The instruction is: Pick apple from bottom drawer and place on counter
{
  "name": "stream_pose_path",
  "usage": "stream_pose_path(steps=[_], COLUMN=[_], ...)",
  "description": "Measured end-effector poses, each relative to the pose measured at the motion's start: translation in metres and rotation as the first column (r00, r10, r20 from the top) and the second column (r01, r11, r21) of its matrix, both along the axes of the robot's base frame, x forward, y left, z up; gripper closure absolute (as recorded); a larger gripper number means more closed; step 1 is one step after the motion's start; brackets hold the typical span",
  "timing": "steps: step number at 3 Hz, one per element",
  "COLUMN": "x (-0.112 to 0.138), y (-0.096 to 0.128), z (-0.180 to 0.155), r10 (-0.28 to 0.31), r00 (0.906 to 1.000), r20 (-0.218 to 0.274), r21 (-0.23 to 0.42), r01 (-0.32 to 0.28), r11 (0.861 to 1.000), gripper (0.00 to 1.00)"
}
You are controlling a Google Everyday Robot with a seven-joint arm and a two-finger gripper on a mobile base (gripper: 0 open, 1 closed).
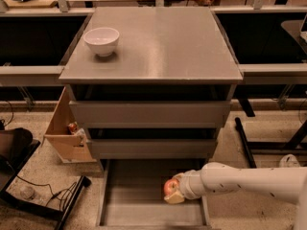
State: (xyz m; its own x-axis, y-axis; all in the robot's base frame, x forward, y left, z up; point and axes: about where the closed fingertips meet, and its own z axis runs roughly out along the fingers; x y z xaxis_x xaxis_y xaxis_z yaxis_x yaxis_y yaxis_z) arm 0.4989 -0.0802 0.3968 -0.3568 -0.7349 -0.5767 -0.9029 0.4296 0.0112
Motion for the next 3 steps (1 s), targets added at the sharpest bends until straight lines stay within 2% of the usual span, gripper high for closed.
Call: stream_pose_path(steps=[1,2,3], x=[-0.068,-0.082,-0.065], y=[0.005,-0.013,-0.032], z=[0.066,0.157,0.246], r10=[0.042,-0.006,-0.12], r00=[0.9987,0.999,0.979], r20=[-0.028,0.045,0.165], r21=[0.017,0.025,0.036], r01=[-0.041,0.005,0.116], r11=[0.999,1.0,0.993], gripper=[1.0,1.0,1.0])
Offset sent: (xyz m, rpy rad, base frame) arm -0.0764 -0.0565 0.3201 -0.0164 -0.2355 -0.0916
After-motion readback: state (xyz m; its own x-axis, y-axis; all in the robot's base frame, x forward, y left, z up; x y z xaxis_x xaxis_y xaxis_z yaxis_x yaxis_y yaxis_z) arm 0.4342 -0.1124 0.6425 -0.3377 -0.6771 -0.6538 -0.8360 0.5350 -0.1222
